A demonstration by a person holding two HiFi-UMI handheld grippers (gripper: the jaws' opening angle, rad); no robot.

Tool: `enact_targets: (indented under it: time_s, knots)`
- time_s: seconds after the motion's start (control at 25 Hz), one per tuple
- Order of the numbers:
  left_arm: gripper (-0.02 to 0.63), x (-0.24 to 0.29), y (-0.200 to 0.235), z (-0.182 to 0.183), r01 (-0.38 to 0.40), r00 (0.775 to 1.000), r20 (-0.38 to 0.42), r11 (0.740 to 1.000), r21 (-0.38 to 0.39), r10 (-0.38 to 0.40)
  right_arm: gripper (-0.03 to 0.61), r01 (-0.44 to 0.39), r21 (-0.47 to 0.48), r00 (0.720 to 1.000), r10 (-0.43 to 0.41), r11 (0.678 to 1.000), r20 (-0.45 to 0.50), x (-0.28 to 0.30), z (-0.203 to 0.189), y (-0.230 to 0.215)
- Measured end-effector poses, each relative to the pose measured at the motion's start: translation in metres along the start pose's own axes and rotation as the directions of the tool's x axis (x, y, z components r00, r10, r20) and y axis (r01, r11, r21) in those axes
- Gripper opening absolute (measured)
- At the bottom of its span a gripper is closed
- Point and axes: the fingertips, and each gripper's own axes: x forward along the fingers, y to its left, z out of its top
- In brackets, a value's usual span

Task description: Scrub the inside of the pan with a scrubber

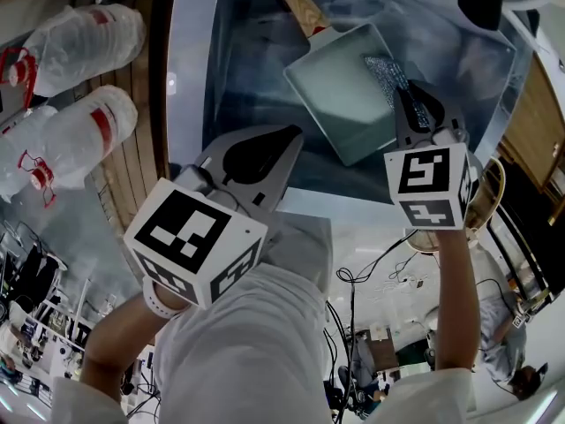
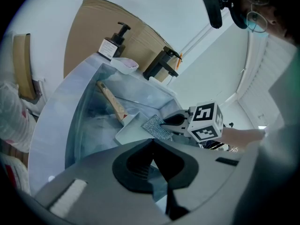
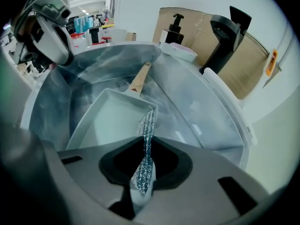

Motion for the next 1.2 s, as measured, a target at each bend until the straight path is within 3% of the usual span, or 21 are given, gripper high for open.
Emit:
enact_targets:
  time_s: [0.16,0.52,0.8,0.96,1.2]
  knots:
    - [0.005,0.000,-0.002,-0.002,0.002,1.000,0.000,1.000,0.005,-0.002,0.048,-0.001,0.005,1.000,0.001,1.000,0.007,-0.001,-0.001,-0.003]
    - [0.005,0.001,-0.009,-0.003,0.009,1.000,-0.006,1.000,0.015,-0.009,0.046,-0.204,0.050,0.976,0.199,0.978,0.092,-0.011,0.024,0.067]
    - [0.005,0.002,-0.007,-0.003,0.010,1.000,-0.009,1.000,0.020,-0.009,0.046,-0.408,0.161,0.908,0.379,0.899,0.180,-0.018,0.049,0.110]
    - [0.005,0.001,-0.006,-0.004,0.009,1.000,-0.013,1.000,0.016,-0.008,0.046,-0.415,0.191,0.904,0.379,0.890,0.199,-0.014,0.056,0.105]
    - [0.005,-0.001,-0.002,-0.003,0.004,1.000,-0.012,1.000,0.012,-0.004,0.046,-0.354,0.223,0.929,0.313,0.908,0.197,0.005,0.061,0.079]
